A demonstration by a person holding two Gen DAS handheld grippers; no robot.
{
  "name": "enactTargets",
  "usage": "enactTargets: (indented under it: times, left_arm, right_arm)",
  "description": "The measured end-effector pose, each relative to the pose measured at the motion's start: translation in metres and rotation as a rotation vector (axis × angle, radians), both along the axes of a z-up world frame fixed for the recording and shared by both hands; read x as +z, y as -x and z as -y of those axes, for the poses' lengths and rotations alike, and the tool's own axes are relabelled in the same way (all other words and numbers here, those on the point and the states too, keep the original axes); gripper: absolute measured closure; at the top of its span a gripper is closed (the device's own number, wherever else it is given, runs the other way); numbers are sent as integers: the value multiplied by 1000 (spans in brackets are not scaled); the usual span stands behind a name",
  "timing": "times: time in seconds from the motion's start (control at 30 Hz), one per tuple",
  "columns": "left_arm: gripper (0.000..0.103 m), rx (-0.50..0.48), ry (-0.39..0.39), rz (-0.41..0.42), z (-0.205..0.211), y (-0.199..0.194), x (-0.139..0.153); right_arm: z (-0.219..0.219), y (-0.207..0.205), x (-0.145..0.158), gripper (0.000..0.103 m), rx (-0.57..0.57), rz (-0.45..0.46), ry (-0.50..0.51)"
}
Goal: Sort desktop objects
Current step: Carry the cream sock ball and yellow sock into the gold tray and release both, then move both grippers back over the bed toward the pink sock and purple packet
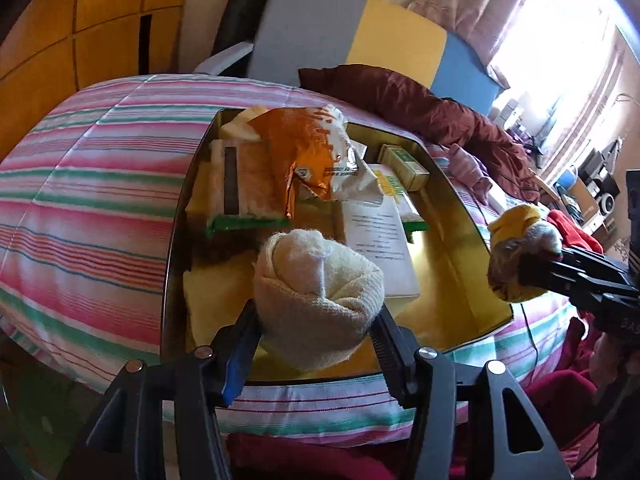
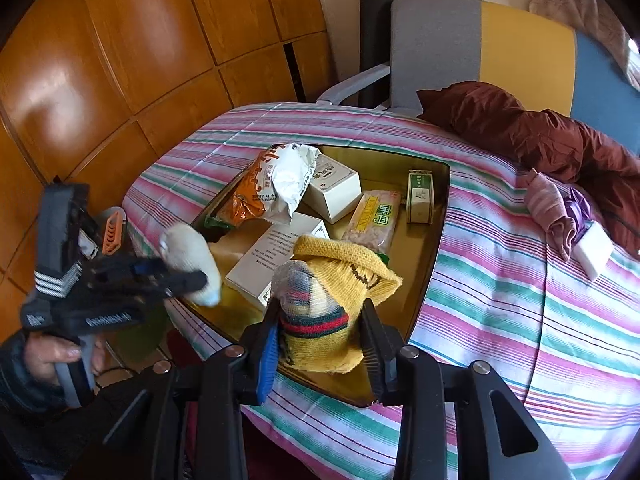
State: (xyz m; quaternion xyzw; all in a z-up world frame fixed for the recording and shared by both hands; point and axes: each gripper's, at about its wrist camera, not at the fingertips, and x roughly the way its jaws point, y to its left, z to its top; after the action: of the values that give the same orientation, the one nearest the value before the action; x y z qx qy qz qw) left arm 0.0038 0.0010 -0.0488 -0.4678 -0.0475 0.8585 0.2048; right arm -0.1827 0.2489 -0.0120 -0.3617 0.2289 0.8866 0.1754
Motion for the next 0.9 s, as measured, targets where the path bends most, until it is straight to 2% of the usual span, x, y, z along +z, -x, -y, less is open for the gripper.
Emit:
enactTargets:
  times: [0.1,0.33,0.37,0.47,0.57,0.73,0.9]
  left_arm:
    - [42,16,8,-10,2,-1,3]
    - [40,32,4,-9,5,0,5]
    - [40,26,3,-7,4,-1,5]
    - [30,-55,5,-5,-7,-4,4]
    - [30,-87,26,1,-18,-8,0]
    - [29,-27,14,-23,-5,-7,9]
    - [29,38,30,-63,8,-6,19]
  right_arm:
    - [0,2,-1,61,-4,-2,3]
    - [2,6,-7,61,-9,2,11]
    - [3,6,-7,61,-11,3,11]
    - [3,4,-7,57,-20,4,8]
    - [2,2,-8,53,-34,1,18]
    - [4,-2,-8,47,-46,-2,19]
    - [3,-4,-9,45,-66,-4,21]
